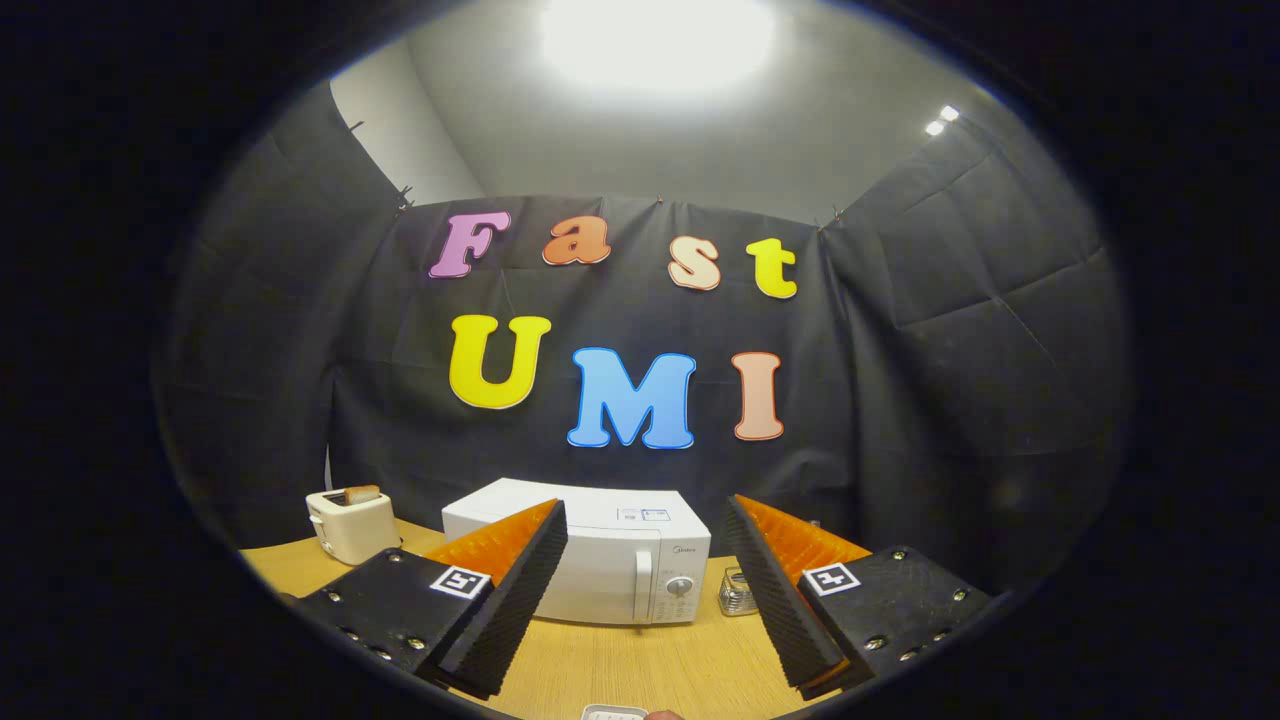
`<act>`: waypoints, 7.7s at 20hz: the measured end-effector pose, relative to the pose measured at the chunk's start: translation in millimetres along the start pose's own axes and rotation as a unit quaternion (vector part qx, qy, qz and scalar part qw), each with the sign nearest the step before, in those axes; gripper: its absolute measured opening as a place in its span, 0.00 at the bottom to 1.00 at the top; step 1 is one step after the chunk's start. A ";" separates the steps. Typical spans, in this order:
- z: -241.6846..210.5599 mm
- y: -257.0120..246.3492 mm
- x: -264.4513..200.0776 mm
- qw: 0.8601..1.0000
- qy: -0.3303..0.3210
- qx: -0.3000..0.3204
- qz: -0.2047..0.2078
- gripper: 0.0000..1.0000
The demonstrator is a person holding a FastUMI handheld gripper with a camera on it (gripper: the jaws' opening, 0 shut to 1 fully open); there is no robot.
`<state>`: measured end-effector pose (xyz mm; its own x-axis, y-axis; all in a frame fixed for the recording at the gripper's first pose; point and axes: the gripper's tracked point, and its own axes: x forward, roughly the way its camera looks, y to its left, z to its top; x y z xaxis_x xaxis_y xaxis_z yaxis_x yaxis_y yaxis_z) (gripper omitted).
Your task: Open the microwave, put the food inside, and close the microwave door.
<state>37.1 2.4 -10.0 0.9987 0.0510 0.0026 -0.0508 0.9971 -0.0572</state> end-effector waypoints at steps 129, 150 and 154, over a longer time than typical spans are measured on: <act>-290.8 -21.3 -109.3 0.876 0.406 0.256 0.040 1.00; -277.9 15.8 -100.9 0.807 0.422 0.400 0.101 0.14; -249.5 24.4 -69.8 0.812 0.395 0.414 0.117 0.14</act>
<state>-32.4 9.0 -260.6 0.6360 0.5177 -0.5722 0.1020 0.6786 0.7274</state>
